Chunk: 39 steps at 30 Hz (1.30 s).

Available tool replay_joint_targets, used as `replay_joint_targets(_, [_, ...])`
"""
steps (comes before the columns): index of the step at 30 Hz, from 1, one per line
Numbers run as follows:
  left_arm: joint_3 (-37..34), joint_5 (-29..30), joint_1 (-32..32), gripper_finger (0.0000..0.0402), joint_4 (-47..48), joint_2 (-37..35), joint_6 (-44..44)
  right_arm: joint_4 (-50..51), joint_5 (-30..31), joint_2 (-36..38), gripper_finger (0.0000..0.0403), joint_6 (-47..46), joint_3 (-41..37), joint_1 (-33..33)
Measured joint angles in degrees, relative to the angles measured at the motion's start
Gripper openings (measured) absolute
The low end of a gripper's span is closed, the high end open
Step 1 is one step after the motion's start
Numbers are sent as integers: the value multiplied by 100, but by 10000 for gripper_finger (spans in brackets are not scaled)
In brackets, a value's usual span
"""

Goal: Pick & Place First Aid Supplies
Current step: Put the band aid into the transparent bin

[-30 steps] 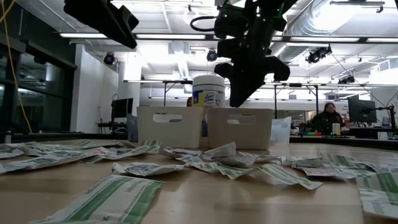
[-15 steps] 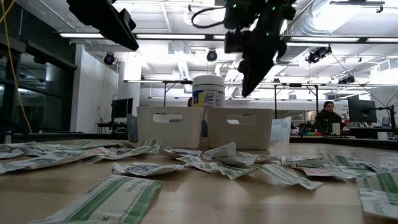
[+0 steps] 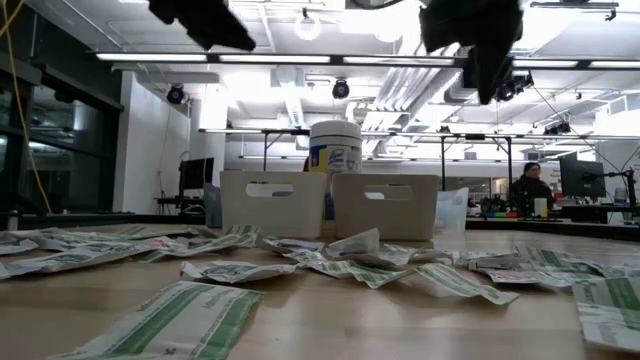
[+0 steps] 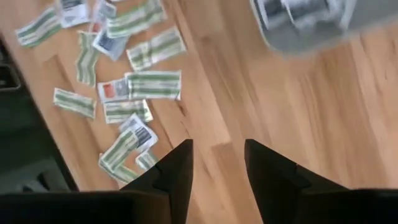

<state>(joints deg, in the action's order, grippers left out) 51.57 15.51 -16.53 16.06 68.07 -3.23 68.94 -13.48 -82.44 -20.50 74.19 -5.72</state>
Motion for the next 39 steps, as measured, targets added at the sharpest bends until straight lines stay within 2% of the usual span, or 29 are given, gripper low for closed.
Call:
replay_joint_targets(6, [0, 0, 2, 133, -275, -13, 662, 27, 956, 68, 135, -1921, -2, 1039])
replay_joint_targets(12, [0, -430, -1, 133, 158, -394, 960, 24, 1628, 69, 155, -3900, -54, 1899])
replay_joint_targets(14, [0, -463, -27, 133, 266, -563, 1105, -102, 1597, 75, 170, -4496, -282, 2152])
replay_joint_targets(19, [2, -521, -90, 133, 572, -925, 1414, -795, 921, 70, 212, -6079, -1244, 2907])
replay_joint_targets(24, [-2, -580, -304, 133, 894, -1107, 1547, -1941, 861, 68, 234, -7613, -2062, 3667])
replay_joint_targets(28, [-2, -562, -561, 133, 1123, -1102, 1638, -2681, 855, 68, 235, -8137, -2588, 3998])
replay_joint_targets(33, [0, -486, -868, 133, 1224, -1102, 1595, -2754, 584, 68, 236, -8399, -2959, 4148])
replay_joint_targets(39, [0, -376, -1202, 133, 1296, -1102, 1408, -3276, 693, 68, 236, -8433, -3334, 4153])
